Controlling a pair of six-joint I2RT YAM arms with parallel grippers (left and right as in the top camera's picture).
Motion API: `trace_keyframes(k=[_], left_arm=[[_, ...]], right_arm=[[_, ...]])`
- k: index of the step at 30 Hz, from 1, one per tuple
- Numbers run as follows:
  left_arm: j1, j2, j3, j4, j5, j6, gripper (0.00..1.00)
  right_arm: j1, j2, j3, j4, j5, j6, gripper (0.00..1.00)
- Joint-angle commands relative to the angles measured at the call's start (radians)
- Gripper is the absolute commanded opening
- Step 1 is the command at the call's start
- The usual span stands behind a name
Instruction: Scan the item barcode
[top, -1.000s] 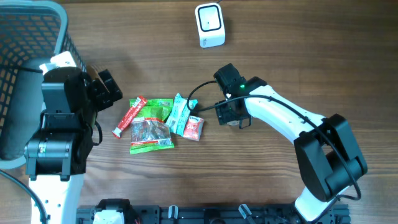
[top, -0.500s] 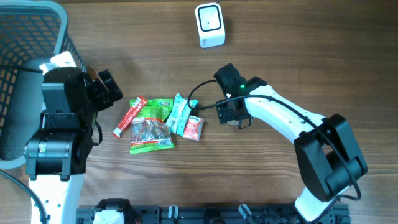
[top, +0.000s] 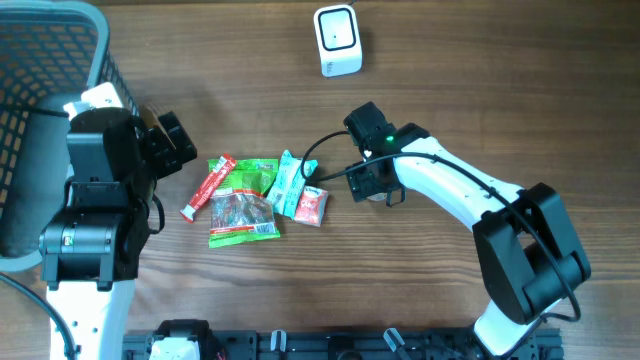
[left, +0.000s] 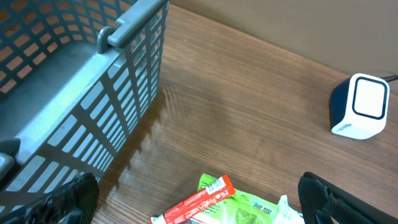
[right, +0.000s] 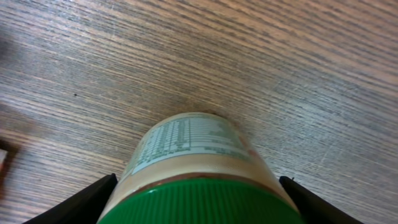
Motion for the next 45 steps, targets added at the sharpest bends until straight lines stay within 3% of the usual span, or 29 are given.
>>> trace_keyframes(k=[1, 25, 38, 45], left_arm=[[0.006, 0.001, 0.014, 0.002, -0.009, 0.005, 1.00], [0.006, 0.001, 0.014, 0.002, -0.009, 0.005, 1.00], [0.006, 0.001, 0.014, 0.002, -0.009, 0.005, 1.00], [0.006, 0.001, 0.014, 0.002, -0.009, 0.005, 1.00]], right_arm=[[0.000, 0.008, -0.008, -0.002, -0.031, 0.053, 0.82], [0.000, 0.051, -0.008, 0.014, -0.038, 0.068, 0.79], [0.000, 0.044, -0.003, 0.016, -0.039, 0.069, 0.70], [0.000, -0.071, 0.077, -0.082, -0.038, 0.068, 0.62]])
